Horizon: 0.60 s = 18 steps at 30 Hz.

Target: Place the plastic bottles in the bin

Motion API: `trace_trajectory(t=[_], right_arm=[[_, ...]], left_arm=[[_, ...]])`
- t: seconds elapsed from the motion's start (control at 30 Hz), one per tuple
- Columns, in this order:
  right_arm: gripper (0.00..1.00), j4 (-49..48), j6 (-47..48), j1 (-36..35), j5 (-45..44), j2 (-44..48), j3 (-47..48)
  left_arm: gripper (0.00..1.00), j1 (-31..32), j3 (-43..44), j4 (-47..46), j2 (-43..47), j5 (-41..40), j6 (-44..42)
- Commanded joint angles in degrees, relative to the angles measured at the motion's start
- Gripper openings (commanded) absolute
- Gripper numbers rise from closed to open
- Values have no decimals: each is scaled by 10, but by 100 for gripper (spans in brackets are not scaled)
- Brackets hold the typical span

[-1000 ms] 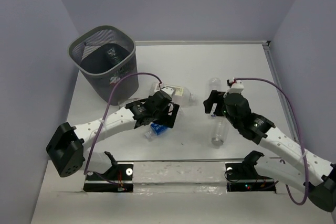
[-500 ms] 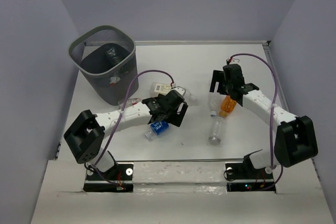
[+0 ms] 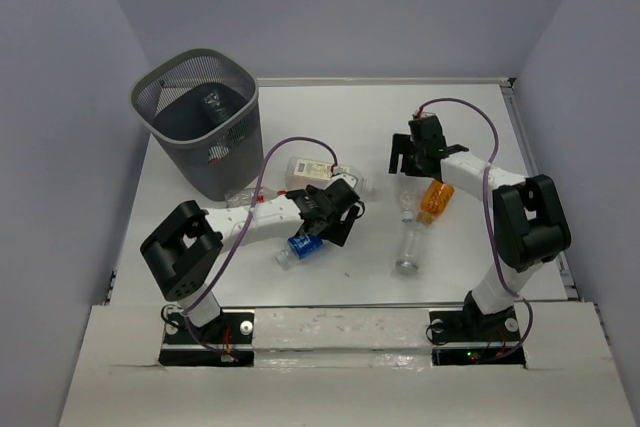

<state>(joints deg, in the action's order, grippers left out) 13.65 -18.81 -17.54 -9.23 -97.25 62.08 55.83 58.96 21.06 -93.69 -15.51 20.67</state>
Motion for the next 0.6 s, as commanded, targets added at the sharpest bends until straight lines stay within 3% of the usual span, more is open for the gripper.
trace_trajectory(t=[0.0,0.2,0.37,0.57], right_arm=[[81,-38,1,5,13,-12,22],[76,-57,-10,5,22,-27,12],[58,-72,-11,5,16,3,5],[45,-91,-17,5,5,82,-6]], left_arm=[[90,15,-5,-4,8,-17,11],[82,20,-17,-8,-1,-4,11],[69,23,-19,-7,-5,-1,9],[52,31,-17,-5,-18,1,14]])
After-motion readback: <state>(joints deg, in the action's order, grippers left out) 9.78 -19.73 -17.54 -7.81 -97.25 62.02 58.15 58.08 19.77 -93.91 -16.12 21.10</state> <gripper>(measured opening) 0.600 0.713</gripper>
